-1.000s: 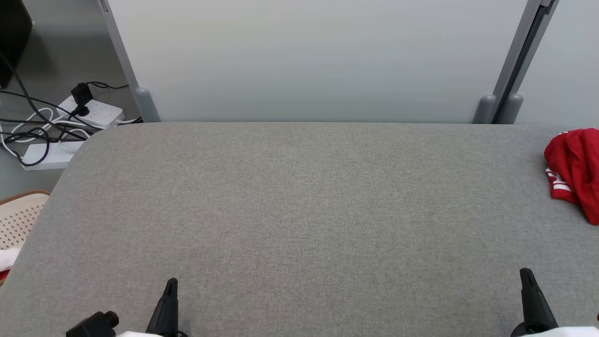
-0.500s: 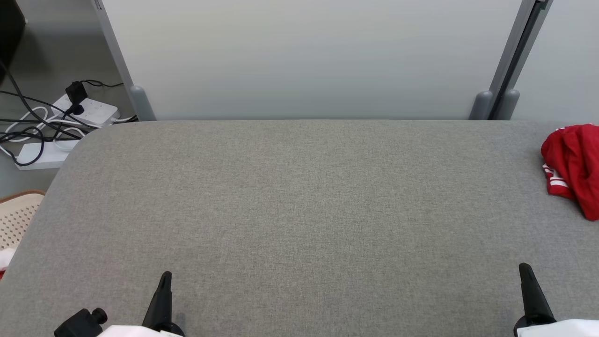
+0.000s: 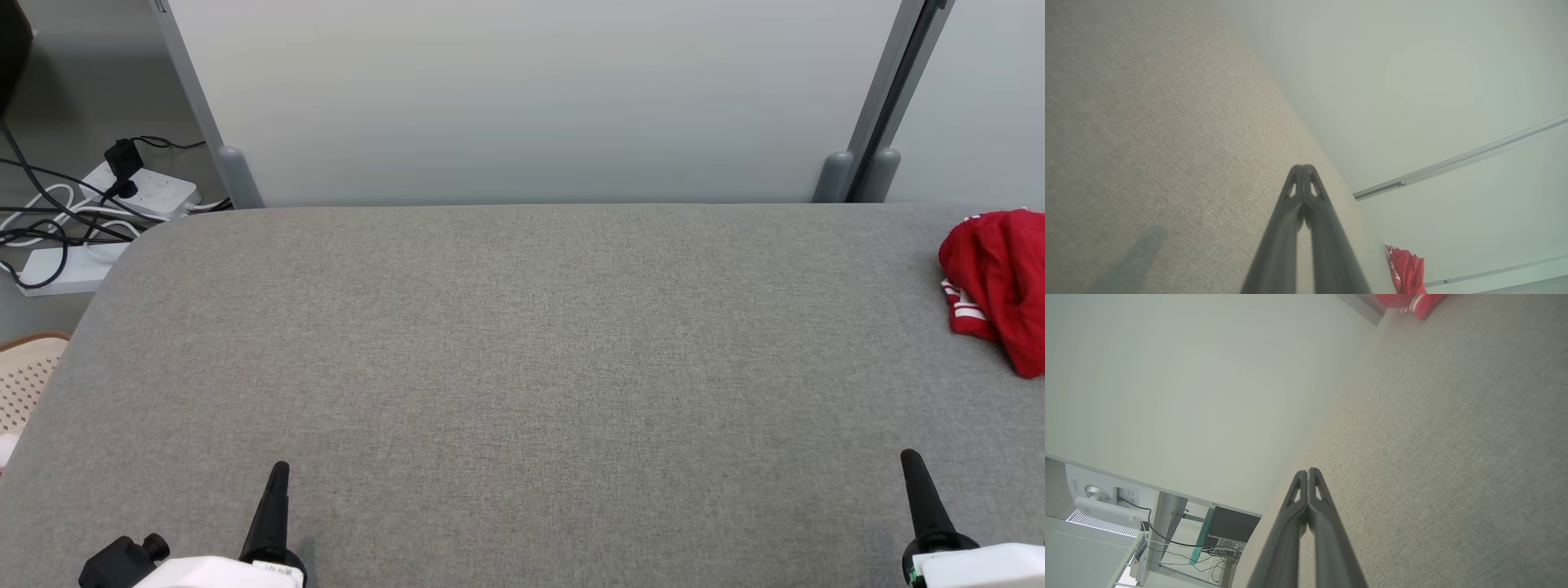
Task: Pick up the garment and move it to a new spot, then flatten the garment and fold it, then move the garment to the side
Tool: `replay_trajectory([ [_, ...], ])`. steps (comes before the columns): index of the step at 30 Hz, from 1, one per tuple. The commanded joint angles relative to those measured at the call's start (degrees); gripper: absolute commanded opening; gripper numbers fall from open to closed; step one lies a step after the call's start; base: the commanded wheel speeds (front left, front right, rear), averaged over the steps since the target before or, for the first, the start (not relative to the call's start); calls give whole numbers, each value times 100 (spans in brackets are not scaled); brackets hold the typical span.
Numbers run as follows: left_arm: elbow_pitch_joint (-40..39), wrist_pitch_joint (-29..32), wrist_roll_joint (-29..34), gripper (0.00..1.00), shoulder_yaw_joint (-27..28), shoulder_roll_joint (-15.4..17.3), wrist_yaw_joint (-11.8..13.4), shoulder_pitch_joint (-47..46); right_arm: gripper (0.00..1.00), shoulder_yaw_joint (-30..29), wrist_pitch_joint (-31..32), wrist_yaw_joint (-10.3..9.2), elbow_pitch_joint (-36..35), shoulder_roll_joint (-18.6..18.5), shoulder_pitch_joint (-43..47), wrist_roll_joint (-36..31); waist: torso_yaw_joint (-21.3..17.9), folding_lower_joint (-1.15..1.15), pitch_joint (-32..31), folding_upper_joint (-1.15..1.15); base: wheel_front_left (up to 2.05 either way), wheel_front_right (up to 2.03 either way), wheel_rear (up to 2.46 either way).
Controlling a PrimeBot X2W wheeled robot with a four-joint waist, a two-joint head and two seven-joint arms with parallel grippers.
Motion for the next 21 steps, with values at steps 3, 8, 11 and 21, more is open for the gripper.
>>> replay_trajectory([
  [3,-105,59,-326,0,201,54,-83,-417,0,23,96,19,-103,-87,-333,321,-16,0,13,0,0,0,0],
  [8,-93,143,-657,0,262,54,-118,-477,0,8,179,20,-62,-89,-403,636,-37,0,31,0,0,0,0],
  [11,-86,192,-854,0,299,54,-138,-513,0,-1,229,21,-38,-90,-445,824,-49,0,42,0,0,0,0],
  [21,-65,343,-1451,0,410,54,-201,-621,0,-28,379,22,36,-93,-572,1393,-87,0,74,0,0,0,0],
])
